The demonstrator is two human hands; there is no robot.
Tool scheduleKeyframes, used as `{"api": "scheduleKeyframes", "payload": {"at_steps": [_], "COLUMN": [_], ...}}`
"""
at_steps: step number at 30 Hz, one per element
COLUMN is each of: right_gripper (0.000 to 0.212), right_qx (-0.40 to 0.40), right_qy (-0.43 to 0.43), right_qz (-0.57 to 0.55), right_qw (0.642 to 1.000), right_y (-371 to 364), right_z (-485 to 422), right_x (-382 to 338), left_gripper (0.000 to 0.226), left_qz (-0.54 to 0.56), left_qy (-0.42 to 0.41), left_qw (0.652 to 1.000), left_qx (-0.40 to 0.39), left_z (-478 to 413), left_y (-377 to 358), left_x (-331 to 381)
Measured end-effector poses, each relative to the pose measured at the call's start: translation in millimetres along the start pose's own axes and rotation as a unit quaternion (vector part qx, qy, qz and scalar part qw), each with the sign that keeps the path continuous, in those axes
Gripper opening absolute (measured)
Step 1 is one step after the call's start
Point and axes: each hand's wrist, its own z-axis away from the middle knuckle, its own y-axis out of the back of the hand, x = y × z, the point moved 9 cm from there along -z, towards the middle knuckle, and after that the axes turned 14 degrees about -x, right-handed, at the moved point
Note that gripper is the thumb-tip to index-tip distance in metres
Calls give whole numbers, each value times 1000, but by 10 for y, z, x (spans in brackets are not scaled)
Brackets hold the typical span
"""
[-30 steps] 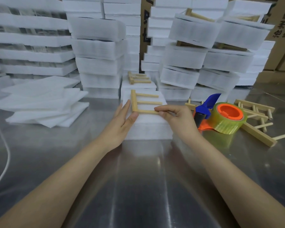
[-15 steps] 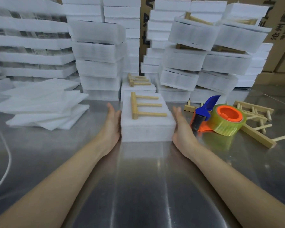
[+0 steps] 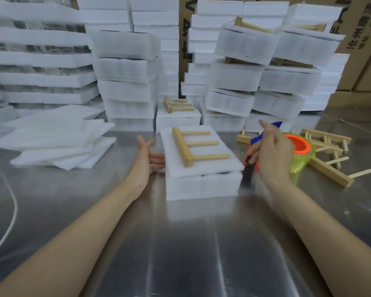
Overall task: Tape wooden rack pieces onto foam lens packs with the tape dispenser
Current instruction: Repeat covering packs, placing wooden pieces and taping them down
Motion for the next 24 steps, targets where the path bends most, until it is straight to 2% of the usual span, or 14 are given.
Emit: {"api": "scheduleKeyframes", "payload": {"at_steps": [2,4,5,7,9,11,13,17,20,24], "right_gripper": [30,27,28,29,30,23,18,31,32,29], "right_qx": [97,123,84,-56,-168,-230,-274,-308,-295,-277], "right_qy": [55,44,22,-44,-106,-103,-67,-43,-17,-8], "right_qz": [64,90,81,30,-21,2,45,34,43,46], "right_qw": [992,987,993,997,980,968,958,950,954,960], "right_y": [369,586,563,258,-122,-375,-516,-576,-571,-564], "right_z": [-20,-37,-74,-108,-48,22,90,170,193,200], "right_x": [-88,-38,34,195,281,235,159,95,30,3], "left_gripper": [66,65,62,52,46,48,63,43,33,39], "left_qz": [-17,-45,-50,-58,-61,-74,-83,-63,-63,-63], "left_qy": [-13,-29,-36,-39,-33,-30,-19,-3,-7,-8], "left_qw": [1000,996,994,989,987,986,987,986,985,987], "left_qx": [-21,-65,-86,-128,-144,-146,-136,-152,-158,-151], "left_z": [43,108,140,186,199,201,189,134,154,140], "left_y": [-66,-172,-221,-316,-354,-368,-343,-331,-372,-360], "left_x": [26,68,88,92,59,37,25,-55,-28,-46]}}
